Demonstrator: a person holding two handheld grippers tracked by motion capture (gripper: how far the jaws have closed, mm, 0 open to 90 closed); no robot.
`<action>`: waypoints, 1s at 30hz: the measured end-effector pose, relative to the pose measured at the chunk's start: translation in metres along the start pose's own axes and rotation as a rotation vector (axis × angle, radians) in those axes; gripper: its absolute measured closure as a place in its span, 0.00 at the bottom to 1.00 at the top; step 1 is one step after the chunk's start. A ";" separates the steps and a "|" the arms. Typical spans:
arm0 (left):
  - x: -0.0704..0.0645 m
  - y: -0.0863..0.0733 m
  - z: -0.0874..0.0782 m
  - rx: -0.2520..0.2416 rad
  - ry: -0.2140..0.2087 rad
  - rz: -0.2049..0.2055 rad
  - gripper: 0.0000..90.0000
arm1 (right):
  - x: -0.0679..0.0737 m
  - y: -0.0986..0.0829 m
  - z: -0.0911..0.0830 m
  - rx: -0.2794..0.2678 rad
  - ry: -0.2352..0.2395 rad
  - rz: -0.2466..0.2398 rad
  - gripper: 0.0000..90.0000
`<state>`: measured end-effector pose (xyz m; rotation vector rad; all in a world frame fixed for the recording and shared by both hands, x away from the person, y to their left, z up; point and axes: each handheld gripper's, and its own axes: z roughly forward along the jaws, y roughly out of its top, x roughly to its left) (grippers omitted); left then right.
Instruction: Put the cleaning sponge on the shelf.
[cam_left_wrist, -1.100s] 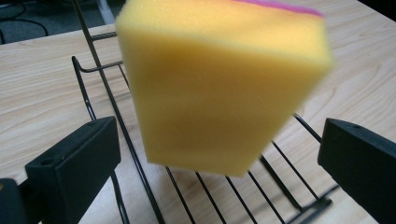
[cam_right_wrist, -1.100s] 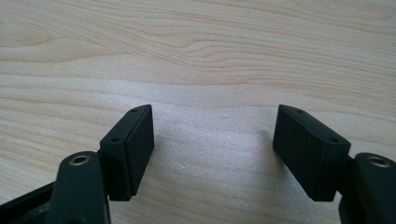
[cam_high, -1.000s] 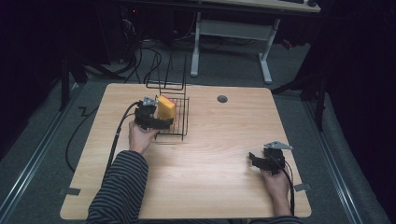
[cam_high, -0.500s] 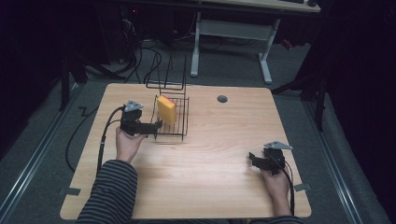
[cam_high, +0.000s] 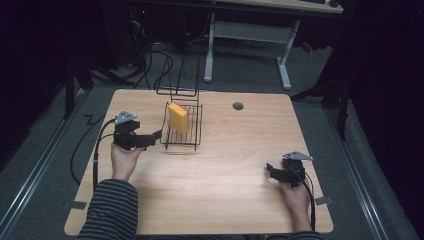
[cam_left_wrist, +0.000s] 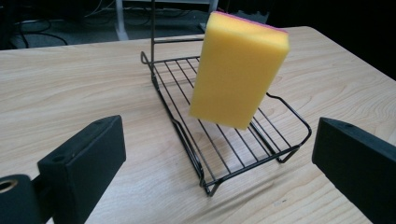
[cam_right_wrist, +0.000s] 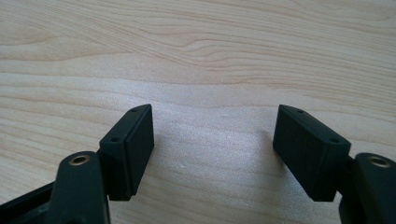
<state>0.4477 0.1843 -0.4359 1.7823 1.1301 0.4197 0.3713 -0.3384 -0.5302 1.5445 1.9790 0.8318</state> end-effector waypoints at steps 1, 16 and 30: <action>0.001 -0.001 -0.002 -0.001 0.005 -0.002 0.04 | 0.000 0.000 0.000 -0.002 -0.001 -0.001 0.33; 0.009 -0.014 -0.031 -0.027 0.054 0.001 0.06 | 0.000 0.000 0.000 -0.001 -0.002 -0.005 0.33; 0.021 -0.026 -0.053 -0.054 0.087 -0.042 0.07 | 0.000 0.000 0.000 0.000 -0.003 -0.004 0.33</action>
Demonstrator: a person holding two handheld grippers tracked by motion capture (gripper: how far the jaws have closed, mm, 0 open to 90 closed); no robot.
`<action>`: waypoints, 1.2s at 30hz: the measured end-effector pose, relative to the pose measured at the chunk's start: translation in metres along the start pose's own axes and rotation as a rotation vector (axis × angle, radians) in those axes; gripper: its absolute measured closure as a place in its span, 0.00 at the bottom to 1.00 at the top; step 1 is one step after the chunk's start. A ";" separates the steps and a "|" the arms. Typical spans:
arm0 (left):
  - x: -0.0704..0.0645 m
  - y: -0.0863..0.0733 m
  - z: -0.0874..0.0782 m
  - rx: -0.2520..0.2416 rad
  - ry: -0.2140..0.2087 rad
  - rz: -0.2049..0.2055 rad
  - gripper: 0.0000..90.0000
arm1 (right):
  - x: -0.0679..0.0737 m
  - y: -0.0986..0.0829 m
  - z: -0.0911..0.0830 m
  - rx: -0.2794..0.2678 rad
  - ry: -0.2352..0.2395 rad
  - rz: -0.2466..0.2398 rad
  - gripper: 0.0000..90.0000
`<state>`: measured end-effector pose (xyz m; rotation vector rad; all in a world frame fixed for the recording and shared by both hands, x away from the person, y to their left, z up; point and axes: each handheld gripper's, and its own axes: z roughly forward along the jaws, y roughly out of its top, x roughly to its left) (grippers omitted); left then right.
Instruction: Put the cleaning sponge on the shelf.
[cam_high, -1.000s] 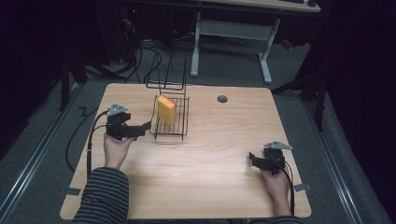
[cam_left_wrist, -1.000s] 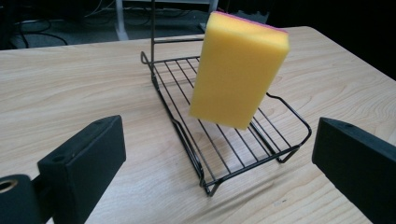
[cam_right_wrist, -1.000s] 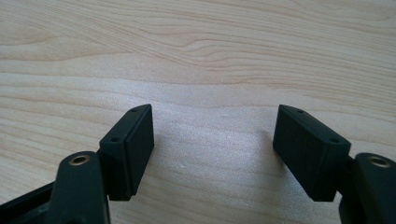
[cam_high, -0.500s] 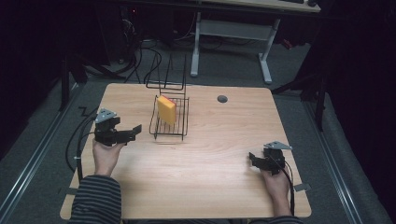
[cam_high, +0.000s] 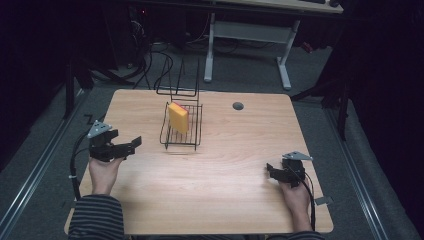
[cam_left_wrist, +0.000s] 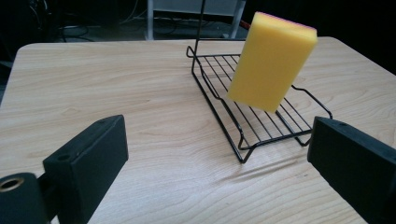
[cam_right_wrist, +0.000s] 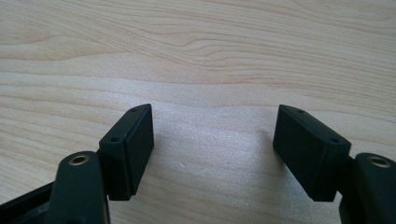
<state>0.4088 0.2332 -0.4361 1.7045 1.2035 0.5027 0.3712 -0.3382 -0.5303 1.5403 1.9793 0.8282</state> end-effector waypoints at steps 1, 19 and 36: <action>0.001 -0.001 -0.001 0.001 0.003 -0.002 0.07 | 0.000 0.000 0.000 0.000 0.000 -0.001 0.33; 0.013 -0.025 -0.008 -0.016 0.024 -0.029 0.14 | 0.000 0.000 0.000 0.000 -0.001 -0.001 0.32; 0.015 -0.042 0.001 0.043 0.046 -0.029 0.16 | 0.000 0.000 0.000 0.000 0.000 0.000 0.32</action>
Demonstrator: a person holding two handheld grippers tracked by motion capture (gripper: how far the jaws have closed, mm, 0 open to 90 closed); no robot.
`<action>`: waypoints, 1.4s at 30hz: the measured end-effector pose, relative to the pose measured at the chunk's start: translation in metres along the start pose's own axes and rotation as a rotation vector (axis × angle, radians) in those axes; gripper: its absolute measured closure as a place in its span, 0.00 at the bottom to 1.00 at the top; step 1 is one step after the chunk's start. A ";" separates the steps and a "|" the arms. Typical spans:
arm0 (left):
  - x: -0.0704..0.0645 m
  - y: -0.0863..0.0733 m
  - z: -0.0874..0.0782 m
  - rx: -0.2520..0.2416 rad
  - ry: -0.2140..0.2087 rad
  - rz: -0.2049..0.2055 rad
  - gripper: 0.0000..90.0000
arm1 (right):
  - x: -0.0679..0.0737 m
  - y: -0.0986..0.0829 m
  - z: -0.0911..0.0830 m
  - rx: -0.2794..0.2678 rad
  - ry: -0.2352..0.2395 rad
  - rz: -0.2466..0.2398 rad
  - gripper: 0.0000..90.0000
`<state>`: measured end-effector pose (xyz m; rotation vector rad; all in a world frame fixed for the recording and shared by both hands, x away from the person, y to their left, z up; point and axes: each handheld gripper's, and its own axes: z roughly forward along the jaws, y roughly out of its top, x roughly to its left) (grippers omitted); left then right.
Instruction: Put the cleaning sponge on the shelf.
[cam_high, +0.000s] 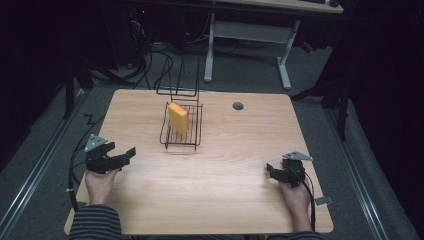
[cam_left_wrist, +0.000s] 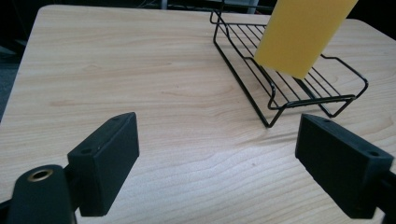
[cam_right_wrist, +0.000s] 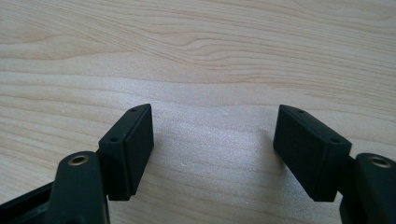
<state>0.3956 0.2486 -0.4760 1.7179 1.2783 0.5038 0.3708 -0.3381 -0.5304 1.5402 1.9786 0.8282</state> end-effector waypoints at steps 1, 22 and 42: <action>0.000 -0.001 0.001 0.002 0.005 0.002 0.16 | 0.000 0.000 0.000 0.000 0.000 0.000 0.32; 0.009 -0.031 0.029 0.102 0.032 -0.039 0.16 | 0.000 0.000 0.000 0.000 0.000 0.000 0.32; 0.009 -0.036 0.055 0.146 0.120 0.000 0.17 | 0.000 0.000 0.000 0.000 0.000 0.000 0.32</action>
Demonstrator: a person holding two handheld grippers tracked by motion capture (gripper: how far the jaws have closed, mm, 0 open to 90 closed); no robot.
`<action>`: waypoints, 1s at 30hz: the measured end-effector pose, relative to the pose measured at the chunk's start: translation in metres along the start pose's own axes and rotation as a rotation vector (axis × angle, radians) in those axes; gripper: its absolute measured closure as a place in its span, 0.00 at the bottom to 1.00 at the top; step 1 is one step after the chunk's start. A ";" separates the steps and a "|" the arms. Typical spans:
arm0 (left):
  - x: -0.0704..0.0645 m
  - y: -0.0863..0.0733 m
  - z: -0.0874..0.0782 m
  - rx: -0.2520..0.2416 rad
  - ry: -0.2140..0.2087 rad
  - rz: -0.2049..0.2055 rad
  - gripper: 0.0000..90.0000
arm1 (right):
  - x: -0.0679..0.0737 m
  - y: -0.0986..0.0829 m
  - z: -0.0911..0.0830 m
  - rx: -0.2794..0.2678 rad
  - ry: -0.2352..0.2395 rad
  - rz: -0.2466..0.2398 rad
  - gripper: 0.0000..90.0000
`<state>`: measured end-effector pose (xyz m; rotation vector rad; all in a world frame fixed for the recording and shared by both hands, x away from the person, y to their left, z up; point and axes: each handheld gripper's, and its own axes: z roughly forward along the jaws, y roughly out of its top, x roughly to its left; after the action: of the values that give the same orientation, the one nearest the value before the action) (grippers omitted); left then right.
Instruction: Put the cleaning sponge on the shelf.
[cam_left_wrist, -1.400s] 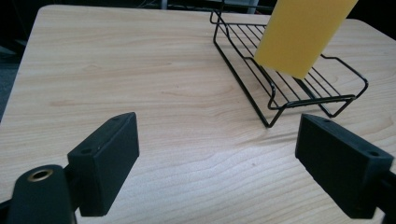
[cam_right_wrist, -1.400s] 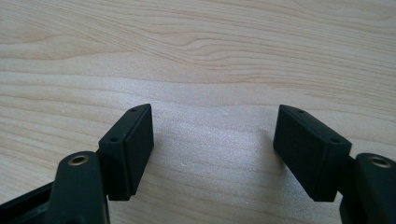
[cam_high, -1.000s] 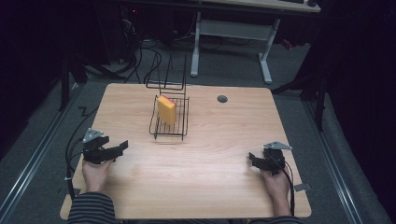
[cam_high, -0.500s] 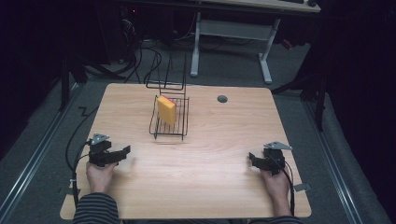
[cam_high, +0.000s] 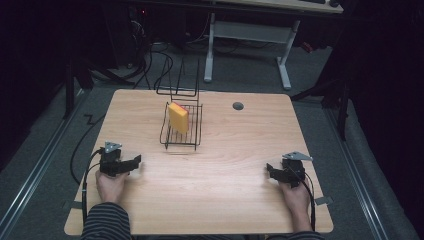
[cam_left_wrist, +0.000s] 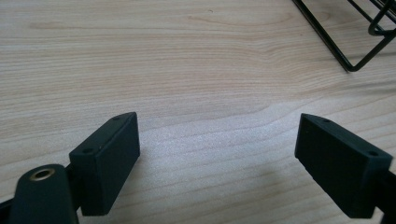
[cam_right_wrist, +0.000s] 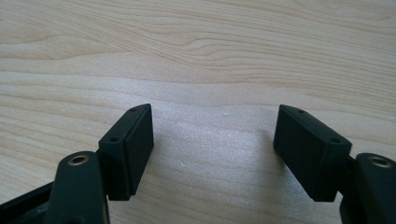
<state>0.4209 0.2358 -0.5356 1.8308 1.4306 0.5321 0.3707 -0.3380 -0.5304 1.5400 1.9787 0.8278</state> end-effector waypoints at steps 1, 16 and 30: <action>0.000 0.000 0.001 -0.002 0.001 -0.003 0.17 | 0.000 0.000 0.000 0.000 0.000 0.000 0.32; -0.004 0.003 0.007 0.054 0.088 0.046 0.17 | 0.000 0.000 0.000 0.001 0.000 0.002 0.32; -0.007 0.003 0.008 0.057 0.082 0.066 0.17 | 0.000 0.000 0.000 0.001 0.000 0.002 0.32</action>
<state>0.4270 0.2267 -0.5378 1.9267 1.4566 0.6117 0.3706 -0.3380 -0.5304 1.5430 1.9781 0.8283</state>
